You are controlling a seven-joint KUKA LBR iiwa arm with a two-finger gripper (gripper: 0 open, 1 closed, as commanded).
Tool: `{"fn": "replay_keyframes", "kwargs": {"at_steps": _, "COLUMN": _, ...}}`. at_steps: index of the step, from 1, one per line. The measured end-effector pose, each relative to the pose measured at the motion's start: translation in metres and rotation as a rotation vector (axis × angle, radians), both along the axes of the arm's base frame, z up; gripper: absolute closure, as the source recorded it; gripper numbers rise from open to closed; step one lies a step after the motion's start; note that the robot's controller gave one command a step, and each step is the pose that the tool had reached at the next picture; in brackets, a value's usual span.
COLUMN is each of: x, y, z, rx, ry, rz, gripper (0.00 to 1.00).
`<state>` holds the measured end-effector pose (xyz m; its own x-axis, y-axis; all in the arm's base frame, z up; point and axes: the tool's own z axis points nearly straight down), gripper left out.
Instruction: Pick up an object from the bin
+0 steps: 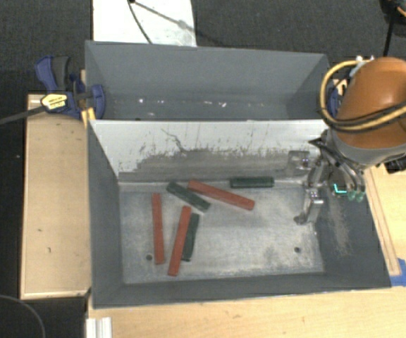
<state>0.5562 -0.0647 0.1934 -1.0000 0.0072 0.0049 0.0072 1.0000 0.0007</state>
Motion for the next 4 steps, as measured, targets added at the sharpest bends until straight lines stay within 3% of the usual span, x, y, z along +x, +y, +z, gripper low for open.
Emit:
{"fn": "replay_keyframes", "kwargs": {"at_steps": 1, "x": 0.002, "y": 0.0, "z": 0.004, "rx": -0.001, "ry": -0.008, "rz": 0.002, "gripper": 0.0}}
{"fn": "replay_keyframes", "kwargs": {"at_steps": 2, "x": 0.012, "y": 0.036, "z": -0.051, "rx": -0.002, "ry": -0.014, "rz": 0.038, "gripper": 0.0}}
{"fn": "replay_keyframes", "kwargs": {"at_steps": 3, "x": 0.021, "y": 0.064, "z": -0.071, "rx": 0.001, "ry": 0.0, "rz": 0.052, "gripper": 0.0}}
{"fn": "replay_keyframes", "kwargs": {"at_steps": 4, "x": 0.038, "y": 0.099, "z": -0.078, "rx": 0.001, "ry": -0.011, "rz": 0.156, "gripper": 0.0}}
